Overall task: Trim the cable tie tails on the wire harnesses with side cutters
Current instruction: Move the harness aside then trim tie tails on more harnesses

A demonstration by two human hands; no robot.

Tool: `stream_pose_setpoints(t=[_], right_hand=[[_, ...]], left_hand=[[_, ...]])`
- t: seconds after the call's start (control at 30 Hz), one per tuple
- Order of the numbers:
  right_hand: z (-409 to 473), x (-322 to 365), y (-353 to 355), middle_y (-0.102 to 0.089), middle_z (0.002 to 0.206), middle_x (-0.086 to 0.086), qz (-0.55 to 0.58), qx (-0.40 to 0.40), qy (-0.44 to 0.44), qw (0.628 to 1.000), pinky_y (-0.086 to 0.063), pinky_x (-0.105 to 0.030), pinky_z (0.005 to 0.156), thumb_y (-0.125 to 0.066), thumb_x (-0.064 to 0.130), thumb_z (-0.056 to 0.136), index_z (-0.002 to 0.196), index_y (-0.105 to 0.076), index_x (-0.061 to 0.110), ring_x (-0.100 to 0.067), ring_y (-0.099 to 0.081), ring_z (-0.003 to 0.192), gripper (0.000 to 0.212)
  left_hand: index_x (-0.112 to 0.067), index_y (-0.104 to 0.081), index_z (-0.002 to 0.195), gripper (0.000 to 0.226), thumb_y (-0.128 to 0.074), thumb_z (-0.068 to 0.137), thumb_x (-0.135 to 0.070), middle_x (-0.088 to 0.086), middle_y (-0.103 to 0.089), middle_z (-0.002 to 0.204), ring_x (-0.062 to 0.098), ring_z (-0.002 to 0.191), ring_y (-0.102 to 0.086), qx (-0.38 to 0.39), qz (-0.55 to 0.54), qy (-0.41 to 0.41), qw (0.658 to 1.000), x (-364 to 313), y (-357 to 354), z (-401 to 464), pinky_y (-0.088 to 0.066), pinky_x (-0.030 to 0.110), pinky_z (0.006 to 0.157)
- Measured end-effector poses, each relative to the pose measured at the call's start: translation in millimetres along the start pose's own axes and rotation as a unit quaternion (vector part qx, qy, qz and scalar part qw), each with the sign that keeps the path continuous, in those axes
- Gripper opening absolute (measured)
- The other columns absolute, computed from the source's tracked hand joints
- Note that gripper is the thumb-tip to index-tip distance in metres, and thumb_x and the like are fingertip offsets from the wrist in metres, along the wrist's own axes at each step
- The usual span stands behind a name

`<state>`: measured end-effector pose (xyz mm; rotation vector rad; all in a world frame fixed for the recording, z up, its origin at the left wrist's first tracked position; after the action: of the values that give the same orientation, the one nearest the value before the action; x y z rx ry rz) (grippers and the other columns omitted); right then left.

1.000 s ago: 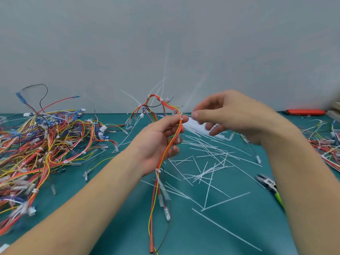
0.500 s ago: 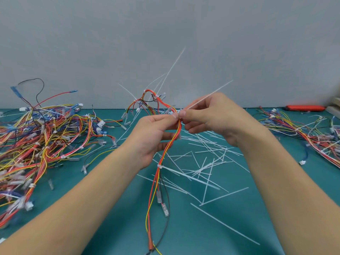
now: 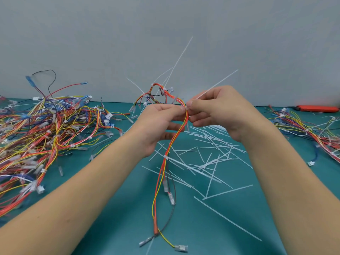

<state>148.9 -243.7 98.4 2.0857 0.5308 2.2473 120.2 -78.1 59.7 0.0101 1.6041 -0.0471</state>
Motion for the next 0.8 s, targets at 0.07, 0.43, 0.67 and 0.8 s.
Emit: stream_pose_setpoints(t=[0.07,0.43,0.67,0.8], right_hand=[[-1,2,0,-0.075,0.079,-0.015,0.0,-0.004,0.005,1.0,-0.062,-0.026,0.062,-0.075,0.012,0.093,0.101,-0.074,-0.005,-0.016,-0.071,0.063,0.019],[-7,14,0,-0.076,0.081,-0.015,-0.006,-0.001,0.027,1.0,-0.064,-0.03,0.066,-0.074,0.016,0.094,0.103,-0.074,-0.002,-0.018,-0.071,0.064,0.02],[-10,20,-2,-0.074,0.081,-0.014,-0.03,-0.012,0.04,0.999,-0.061,-0.027,0.064,-0.073,0.012,0.094,0.102,-0.074,-0.004,-0.015,-0.067,0.062,0.018],[-11,21,-4,-0.073,0.08,-0.017,-0.06,-0.025,0.054,0.996,-0.061,-0.028,0.063,-0.075,0.009,0.092,0.093,-0.075,-0.003,-0.015,-0.065,0.062,0.013]], left_hand=[[-0.018,-0.079,0.089,0.019,-0.066,0.098,-0.03,-0.001,-0.077,0.088,0.013,0.068,-0.07,-0.004,0.009,-0.008,1.0,-2,-1,-2,-0.05,0.021,0.05],[-0.021,-0.077,0.087,0.023,-0.066,0.099,-0.037,-0.005,-0.076,0.082,0.013,0.065,-0.069,-0.006,0.005,-0.026,1.0,-17,0,-11,-0.05,0.021,0.051],[-0.02,-0.077,0.085,0.021,-0.068,0.097,-0.035,-0.004,-0.076,0.081,0.015,0.068,-0.069,-0.008,0.006,-0.022,1.0,-21,3,-13,-0.051,0.02,0.052],[-0.022,-0.075,0.076,0.024,-0.067,0.095,-0.035,-0.006,-0.073,0.075,0.013,0.065,-0.068,-0.008,0.011,-0.022,1.0,-17,0,-9,-0.05,0.02,0.052]])
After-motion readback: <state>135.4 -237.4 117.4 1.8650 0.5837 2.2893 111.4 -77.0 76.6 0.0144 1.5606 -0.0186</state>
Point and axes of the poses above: each hand's wrist, its own z-axis towards the middle knuckle, its own y-axis out of the back of the hand, x = y × z, the point moved 1 cm from there along z, towards the middle knuckle
